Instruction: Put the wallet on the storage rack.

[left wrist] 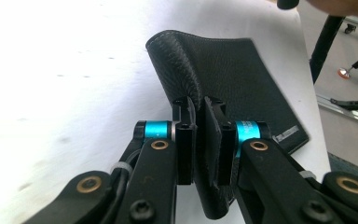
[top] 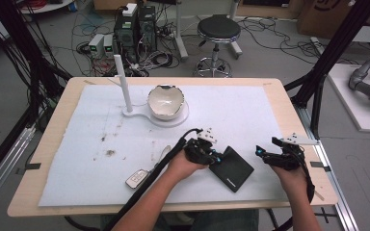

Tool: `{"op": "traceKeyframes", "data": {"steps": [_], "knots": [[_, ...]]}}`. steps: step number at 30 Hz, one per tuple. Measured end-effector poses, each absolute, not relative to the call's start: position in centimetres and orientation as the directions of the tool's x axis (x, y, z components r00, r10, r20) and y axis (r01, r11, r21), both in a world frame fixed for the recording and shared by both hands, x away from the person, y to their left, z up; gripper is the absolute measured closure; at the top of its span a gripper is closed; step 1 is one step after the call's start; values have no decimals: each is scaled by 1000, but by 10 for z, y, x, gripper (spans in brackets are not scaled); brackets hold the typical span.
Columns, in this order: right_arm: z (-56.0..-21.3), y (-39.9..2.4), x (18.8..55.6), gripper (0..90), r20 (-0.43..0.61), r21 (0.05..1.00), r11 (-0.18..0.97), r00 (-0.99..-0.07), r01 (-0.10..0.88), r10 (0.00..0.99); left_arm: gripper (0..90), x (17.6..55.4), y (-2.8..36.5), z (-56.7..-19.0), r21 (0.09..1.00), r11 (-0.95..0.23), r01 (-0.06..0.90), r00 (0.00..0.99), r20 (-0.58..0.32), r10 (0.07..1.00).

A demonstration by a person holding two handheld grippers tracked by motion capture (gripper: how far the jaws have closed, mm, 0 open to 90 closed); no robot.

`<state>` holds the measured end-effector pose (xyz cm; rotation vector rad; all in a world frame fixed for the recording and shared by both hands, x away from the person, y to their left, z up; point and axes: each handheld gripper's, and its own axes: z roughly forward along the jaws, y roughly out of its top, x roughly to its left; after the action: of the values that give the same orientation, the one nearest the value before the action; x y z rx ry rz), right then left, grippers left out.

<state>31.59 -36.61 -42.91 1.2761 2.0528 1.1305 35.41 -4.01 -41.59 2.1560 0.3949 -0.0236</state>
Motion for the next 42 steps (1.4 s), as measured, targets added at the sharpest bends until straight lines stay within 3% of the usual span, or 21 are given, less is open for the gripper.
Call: {"op": "traceKeyframes", "data": {"steps": [30,42], "knots": [[-432,-354,318,206,13,818,272,-489,507,872,836,390,84,-280,873,-434,224,859,33,511],[-433,-352,318,205,12,814,278,-493,510,870,836,416,117,-260,877,-407,255,787,56,614]]}}
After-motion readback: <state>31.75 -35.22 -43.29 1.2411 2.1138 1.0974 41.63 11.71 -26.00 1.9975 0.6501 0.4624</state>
